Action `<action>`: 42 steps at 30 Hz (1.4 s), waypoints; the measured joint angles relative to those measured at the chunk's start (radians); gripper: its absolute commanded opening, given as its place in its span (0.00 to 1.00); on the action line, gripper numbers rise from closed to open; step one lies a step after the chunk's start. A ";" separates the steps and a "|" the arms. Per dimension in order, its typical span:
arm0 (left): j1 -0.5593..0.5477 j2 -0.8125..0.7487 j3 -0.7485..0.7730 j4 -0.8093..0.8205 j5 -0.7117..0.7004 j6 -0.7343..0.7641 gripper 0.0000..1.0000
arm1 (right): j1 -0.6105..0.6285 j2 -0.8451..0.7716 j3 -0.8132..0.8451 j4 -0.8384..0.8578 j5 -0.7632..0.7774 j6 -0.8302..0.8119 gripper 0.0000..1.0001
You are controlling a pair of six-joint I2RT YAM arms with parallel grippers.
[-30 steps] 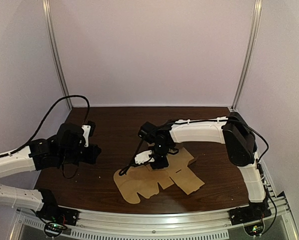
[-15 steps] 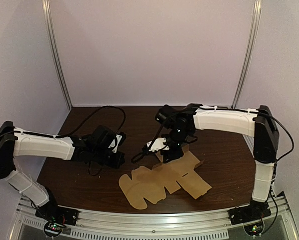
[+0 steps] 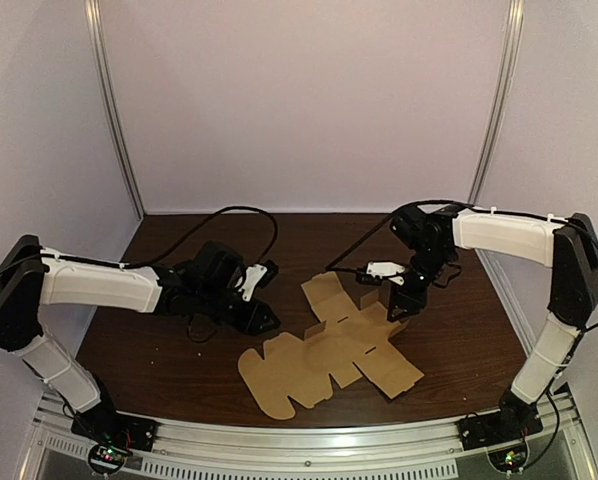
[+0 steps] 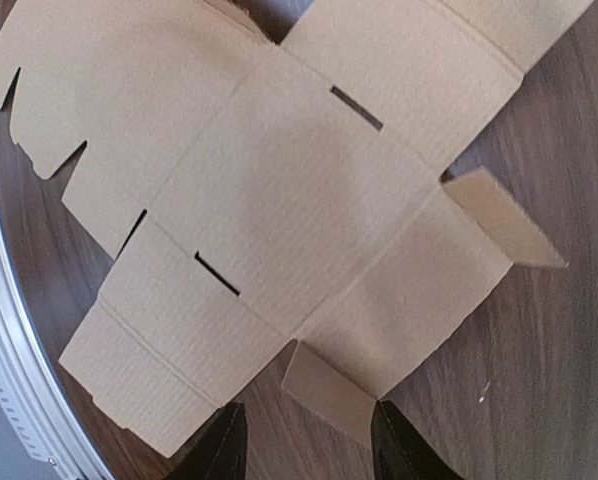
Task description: Fold the paper box
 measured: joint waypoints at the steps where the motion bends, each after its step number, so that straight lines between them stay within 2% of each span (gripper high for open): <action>1: 0.000 0.013 0.026 -0.004 0.016 0.017 0.47 | -0.011 -0.008 -0.016 -0.014 0.000 -0.001 0.43; 4: -0.003 0.068 0.122 -0.030 0.050 0.068 0.52 | -0.056 -0.043 -0.037 -0.030 -0.002 0.000 0.44; 12: -0.053 0.291 0.428 -0.180 0.090 0.195 0.52 | -0.159 -0.160 -0.093 -0.001 0.006 0.045 0.44; 16: -0.084 0.378 0.516 -0.290 0.090 0.238 0.45 | -0.201 -0.187 -0.133 0.012 0.015 0.069 0.44; 18: -0.095 0.428 0.559 -0.347 0.083 0.251 0.36 | -0.227 -0.198 -0.155 0.024 0.017 0.082 0.44; 20: -0.100 0.456 0.575 -0.380 0.071 0.254 0.27 | -0.241 -0.200 -0.168 0.028 0.018 0.089 0.44; 24: -0.100 0.470 0.576 -0.411 0.047 0.246 0.16 | -0.250 -0.200 -0.183 0.043 0.015 0.098 0.43; 36: -0.100 0.470 0.576 -0.378 0.000 0.211 0.03 | -0.249 -0.200 -0.193 0.064 -0.035 0.108 0.44; 39: -0.100 0.469 0.576 -0.372 -0.024 0.210 0.01 | -0.212 -0.218 -0.207 0.066 -0.039 0.084 0.46; 42: -0.100 0.468 0.573 -0.362 -0.054 0.211 0.00 | -0.086 -0.266 -0.239 0.084 -0.012 0.038 0.49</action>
